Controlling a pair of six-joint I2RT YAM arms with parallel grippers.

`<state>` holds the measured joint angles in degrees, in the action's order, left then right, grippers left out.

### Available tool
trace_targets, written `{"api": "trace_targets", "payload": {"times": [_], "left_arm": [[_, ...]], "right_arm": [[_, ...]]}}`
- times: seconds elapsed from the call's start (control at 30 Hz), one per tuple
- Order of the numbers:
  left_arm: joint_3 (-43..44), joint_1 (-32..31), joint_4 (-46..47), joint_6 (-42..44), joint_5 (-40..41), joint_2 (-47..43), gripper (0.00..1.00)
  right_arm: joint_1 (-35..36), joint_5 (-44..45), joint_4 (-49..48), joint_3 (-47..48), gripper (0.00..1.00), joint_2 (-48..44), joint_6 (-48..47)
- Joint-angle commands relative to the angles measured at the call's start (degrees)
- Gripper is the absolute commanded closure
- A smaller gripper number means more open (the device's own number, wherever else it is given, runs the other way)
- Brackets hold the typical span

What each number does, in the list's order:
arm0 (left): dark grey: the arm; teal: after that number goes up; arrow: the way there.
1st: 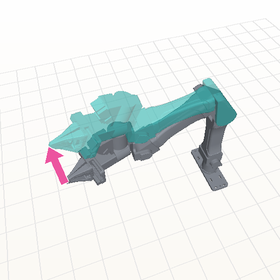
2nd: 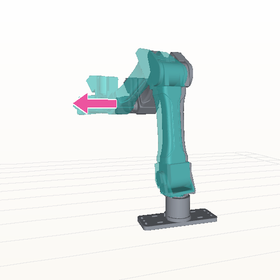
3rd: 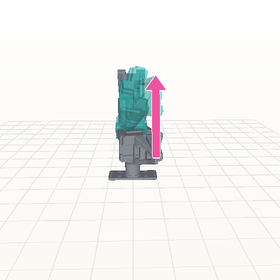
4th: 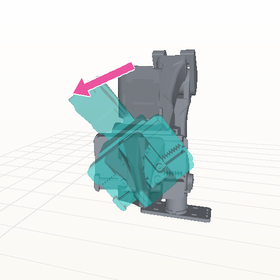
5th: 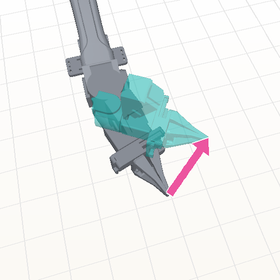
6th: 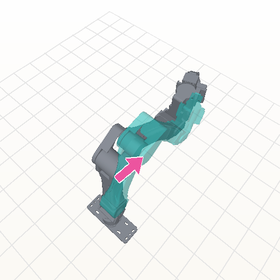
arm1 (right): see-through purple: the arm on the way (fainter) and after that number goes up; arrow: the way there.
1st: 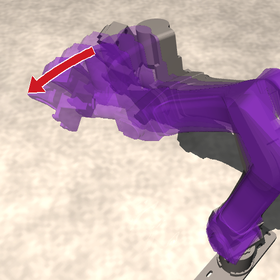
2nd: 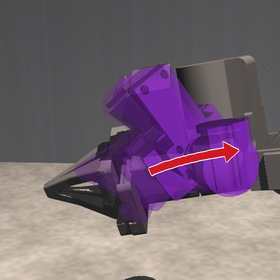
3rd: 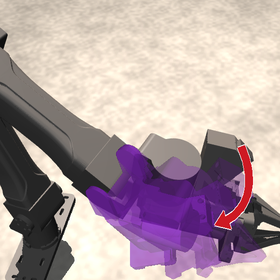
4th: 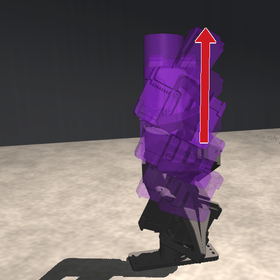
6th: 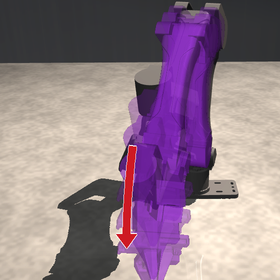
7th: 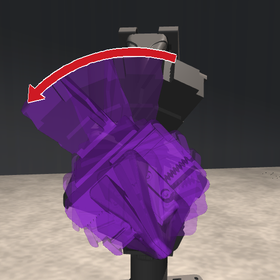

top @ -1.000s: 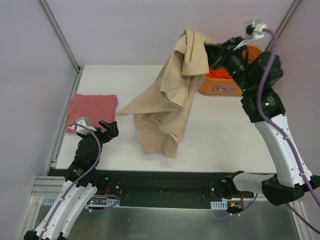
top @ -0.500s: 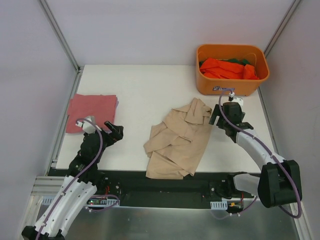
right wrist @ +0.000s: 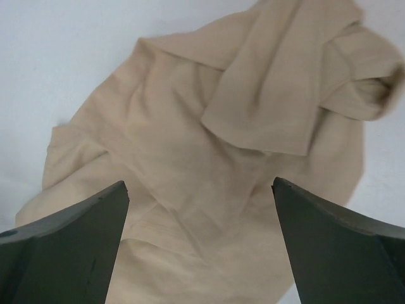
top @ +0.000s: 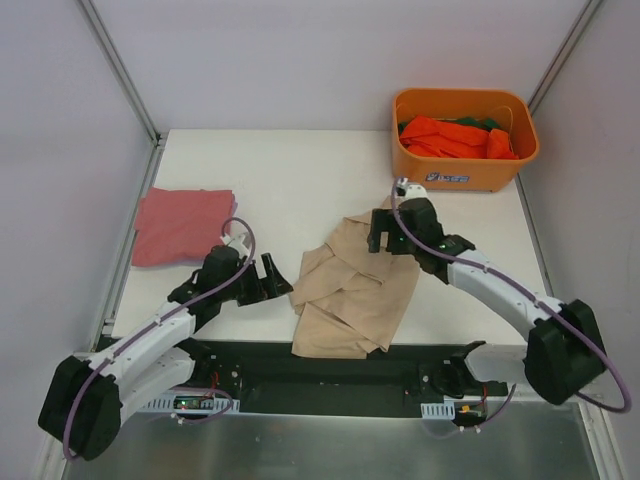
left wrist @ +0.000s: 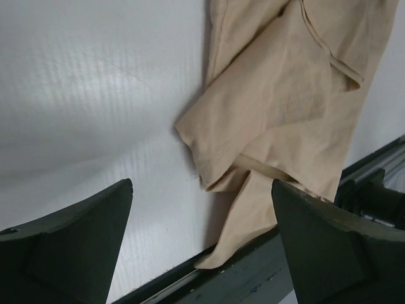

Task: Fold and stack the t-shirts
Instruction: Move the tshirt to the center of the board, then flatten out the tshirt

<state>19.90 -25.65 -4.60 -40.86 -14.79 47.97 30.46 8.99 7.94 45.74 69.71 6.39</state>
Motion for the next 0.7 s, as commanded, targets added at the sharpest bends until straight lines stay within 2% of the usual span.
{"api": "trace_targets", "payload": {"times": [0.0,0.2,0.37,0.53,0.67], "left_arm": [[-1.35,-3.17,11.0,-4.22,-3.59,5.72,0.15],[-0.22,-5.55,15.23,-6.6,-2.1,14.25,0.38],[1.28,-6.43,15.5,-7.3,-2.0,19.18,0.57],[2.07,-7.66,15.94,-7.22,-2.44,20.32,0.58],[3.04,-9.77,15.85,-6.86,-1.04,21.9,0.6]], "right_arm": [[6.53,0.49,-0.66,8.03,0.01,9.72,2.57],[15.32,6.29,3.3,20.69,0.04,24.48,3.45],[18.76,9.37,5.06,27.55,0.06,32.84,3.28],[19.02,13.23,8.31,32.13,0.11,38.65,5.11],[19.64,18.5,8.84,32.05,0.16,39.97,6.7]]}}
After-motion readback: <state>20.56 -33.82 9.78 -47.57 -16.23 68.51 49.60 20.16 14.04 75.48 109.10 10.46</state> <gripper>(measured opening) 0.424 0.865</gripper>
